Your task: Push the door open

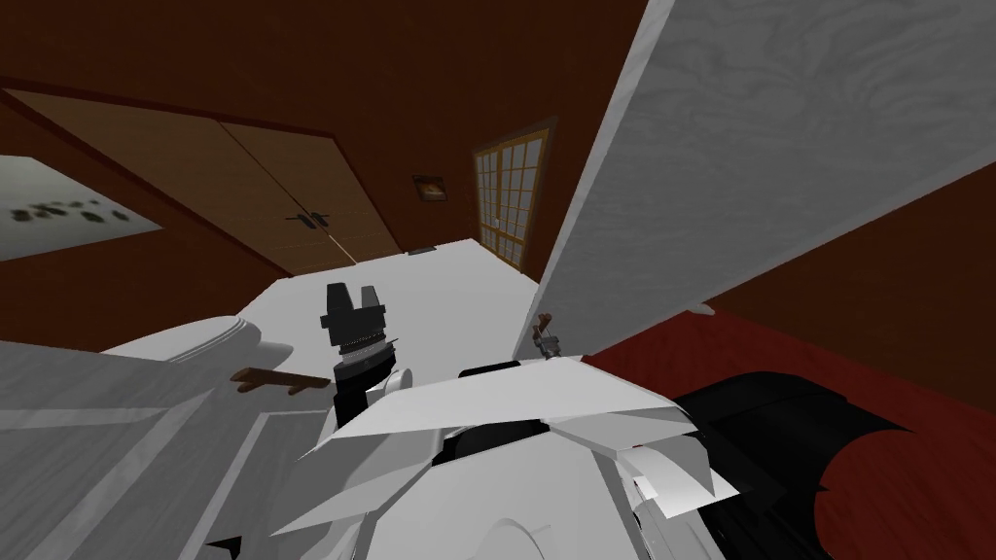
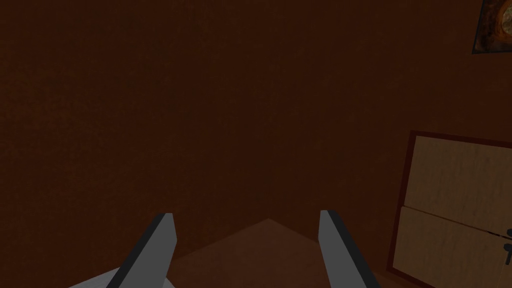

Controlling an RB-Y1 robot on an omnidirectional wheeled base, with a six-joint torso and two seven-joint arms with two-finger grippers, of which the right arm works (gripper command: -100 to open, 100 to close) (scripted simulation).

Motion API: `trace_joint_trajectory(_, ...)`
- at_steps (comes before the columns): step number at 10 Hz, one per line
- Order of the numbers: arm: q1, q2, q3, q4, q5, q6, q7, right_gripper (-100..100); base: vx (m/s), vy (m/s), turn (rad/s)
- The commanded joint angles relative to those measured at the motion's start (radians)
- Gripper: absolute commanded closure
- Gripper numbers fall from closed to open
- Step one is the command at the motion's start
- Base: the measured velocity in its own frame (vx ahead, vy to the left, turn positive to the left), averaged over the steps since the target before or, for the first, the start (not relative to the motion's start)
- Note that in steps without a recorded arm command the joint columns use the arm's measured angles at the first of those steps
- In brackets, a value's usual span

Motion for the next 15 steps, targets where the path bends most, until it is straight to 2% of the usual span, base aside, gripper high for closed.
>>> trace_joint_trajectory(1,0.003,-0.025,-0.014,0.000,-0.025,0.001,0.013,100,0.184,0.066,-0.016)
trace_joint_trajectory(2,0.004,-0.037,-0.022,0.001,-0.044,-0.001,0.022,100,0.203,0.044,-0.023)
trace_joint_trajectory(3,0.004,-0.037,-0.022,0.001,-0.044,-0.001,0.022,100,0.137,0.042,-0.003)
trace_joint_trajectory(5,0.007,-0.048,-0.036,0.002,-0.080,-0.007,0.040,100,0.174,0.035,-0.022)
trace_joint_trajectory(6,0.007,-0.048,-0.036,0.002,-0.080,-0.007,0.040,100,0.138,0.030,0.002)
trace_joint_trajectory(8,0.010,-0.045,-0.051,0.003,-0.117,-0.012,0.058,100,0.184,0.057,-0.030)
trace_joint_trajectory(10,0.012,-0.032,-0.062,0.004,-0.146,-0.016,0.072,100,0.192,0.061,-0.027)
trace_joint_trajectory(13,0.015,0.013,-0.080,0.006,-0.192,-0.023,0.095,100,0.205,0.038,-0.039)
trace_joint_trajectory(14,0.016,0.005,-0.073,0.009,-0.181,-0.027,0.090,100,0.083,0.004,-0.012)
trace_joint_trajectory(15,0.016,-0.021,-0.085,0.010,-0.212,-0.028,0.106,100,0.132,0.026,0.011)
